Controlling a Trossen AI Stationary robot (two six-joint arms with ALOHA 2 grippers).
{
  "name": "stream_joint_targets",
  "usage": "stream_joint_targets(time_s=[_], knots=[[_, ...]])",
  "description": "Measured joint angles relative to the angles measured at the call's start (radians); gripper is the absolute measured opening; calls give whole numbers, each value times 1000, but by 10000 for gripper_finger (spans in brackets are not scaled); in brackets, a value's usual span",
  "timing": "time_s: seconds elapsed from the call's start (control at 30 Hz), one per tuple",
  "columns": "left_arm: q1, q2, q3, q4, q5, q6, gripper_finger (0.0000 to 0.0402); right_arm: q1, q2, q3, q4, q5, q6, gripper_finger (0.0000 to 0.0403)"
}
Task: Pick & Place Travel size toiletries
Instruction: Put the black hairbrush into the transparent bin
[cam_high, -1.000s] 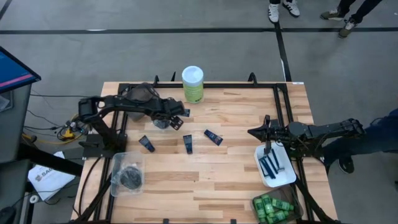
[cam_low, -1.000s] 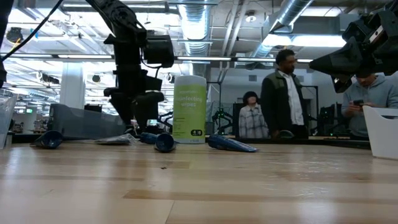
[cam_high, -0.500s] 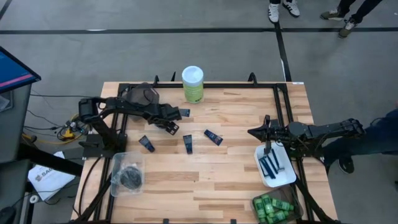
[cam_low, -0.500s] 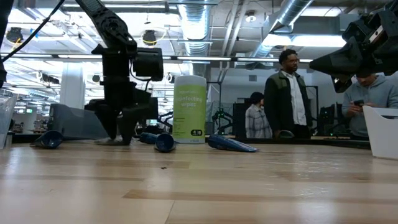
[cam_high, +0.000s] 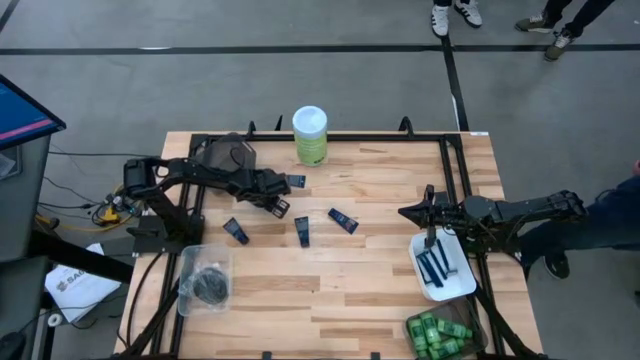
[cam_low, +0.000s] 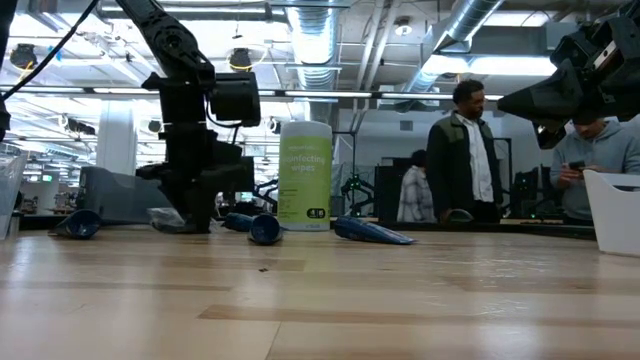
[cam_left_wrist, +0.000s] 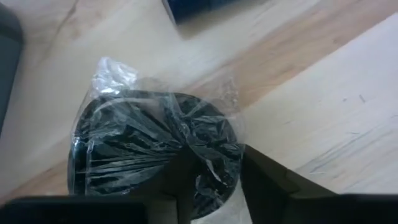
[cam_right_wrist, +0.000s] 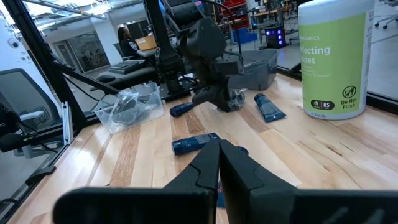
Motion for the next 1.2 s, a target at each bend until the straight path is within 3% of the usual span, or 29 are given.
stream_joint_targets(time_s=[0.37,0.7,0.9,1.03,1.2], knots=[[-29,-127,-5,-2,19,-25,80,0,0,0,0,0,0,5],[-85,-282,-5,-1,46,-31,7,0,0,0,0,0,0,5],[-159,-385,-4,-2,60,-96,5,0,0,0,0,0,0,5],[-221,-458,-3,-2,150,-100,3,0,0,0,0,0,0,5],[-340,-564,-3,-2,355,-138,2,0,0,0,0,0,0,5]])
